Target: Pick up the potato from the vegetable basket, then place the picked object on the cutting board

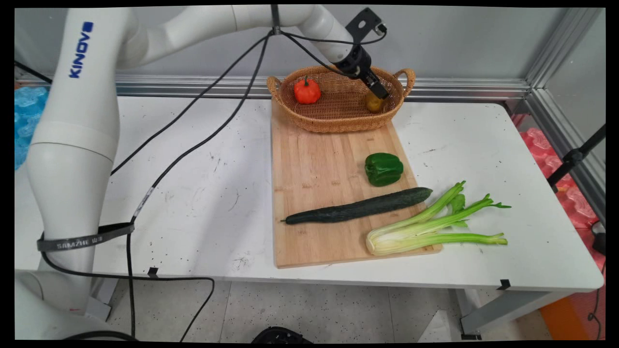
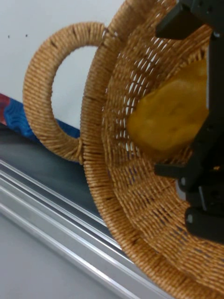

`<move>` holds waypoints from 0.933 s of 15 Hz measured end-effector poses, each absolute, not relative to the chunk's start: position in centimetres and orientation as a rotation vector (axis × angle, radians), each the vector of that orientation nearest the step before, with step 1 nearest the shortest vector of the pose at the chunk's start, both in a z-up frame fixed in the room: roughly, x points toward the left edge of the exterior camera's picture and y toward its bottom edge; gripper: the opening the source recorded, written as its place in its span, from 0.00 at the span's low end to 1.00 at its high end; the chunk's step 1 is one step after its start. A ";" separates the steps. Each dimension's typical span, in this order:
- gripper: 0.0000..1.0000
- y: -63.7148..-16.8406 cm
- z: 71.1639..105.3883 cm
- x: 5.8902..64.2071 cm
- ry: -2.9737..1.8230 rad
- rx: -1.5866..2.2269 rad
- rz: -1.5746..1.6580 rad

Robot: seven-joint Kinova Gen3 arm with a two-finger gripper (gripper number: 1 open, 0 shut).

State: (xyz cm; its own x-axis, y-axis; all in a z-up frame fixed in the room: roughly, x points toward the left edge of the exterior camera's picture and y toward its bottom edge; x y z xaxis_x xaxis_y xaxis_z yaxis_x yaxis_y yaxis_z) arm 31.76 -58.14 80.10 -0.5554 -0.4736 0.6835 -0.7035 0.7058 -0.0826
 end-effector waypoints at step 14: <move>0.00 -60.2 77.1 30.7 -2.273 0.915 0.429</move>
State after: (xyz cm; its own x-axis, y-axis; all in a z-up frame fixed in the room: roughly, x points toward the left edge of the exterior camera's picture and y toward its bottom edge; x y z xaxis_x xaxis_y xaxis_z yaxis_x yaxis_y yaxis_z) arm 30.69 -60.20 77.05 -0.5508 -0.4978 0.6700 -0.7078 0.7040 -0.0588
